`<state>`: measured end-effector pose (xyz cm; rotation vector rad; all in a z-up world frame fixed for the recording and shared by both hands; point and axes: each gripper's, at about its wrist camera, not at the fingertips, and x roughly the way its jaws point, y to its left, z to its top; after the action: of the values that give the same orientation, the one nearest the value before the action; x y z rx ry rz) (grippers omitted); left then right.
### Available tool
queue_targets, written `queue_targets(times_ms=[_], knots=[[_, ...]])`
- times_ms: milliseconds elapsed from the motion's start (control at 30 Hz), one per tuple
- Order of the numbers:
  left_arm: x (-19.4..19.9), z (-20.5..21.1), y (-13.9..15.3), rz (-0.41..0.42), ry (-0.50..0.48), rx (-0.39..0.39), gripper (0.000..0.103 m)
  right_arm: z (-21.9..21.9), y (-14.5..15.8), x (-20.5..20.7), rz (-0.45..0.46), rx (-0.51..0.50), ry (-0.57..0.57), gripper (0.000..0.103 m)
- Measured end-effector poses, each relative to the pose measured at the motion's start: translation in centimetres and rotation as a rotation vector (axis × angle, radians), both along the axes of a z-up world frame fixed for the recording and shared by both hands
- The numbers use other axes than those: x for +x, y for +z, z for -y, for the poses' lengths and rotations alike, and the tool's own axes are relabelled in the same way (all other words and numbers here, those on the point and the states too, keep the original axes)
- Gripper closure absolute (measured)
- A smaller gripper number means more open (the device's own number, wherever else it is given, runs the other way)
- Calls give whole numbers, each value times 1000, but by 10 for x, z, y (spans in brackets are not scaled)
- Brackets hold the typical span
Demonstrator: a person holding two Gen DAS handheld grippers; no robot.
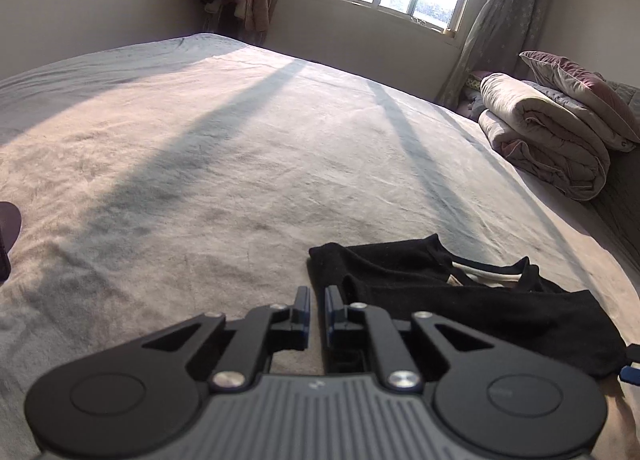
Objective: Fold clothes
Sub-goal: 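Open both grippers and release the folded black sweatshirt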
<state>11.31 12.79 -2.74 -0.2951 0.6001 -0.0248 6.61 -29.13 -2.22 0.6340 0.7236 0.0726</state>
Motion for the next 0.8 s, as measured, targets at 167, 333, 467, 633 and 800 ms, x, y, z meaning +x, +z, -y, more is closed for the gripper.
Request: queue_targets(times_ms=[167,333,467,633,800], knots=[[-8,25,8,105,-113,-22,78,-19,11,5,106,-156,34,53],[-1,53,-22,27,-178,71,78,-39,11,14,244,-371,85,53],[-8,55,-30,18,-214,139,78,-43,-12,28,153,-458,156,53],[-20,38,-19,41,-189,93,70,-46,-16,27,111,-512,156,59],[-24,27,-11,68,-150,19,69,-76,0,18,210,-391,223,59]])
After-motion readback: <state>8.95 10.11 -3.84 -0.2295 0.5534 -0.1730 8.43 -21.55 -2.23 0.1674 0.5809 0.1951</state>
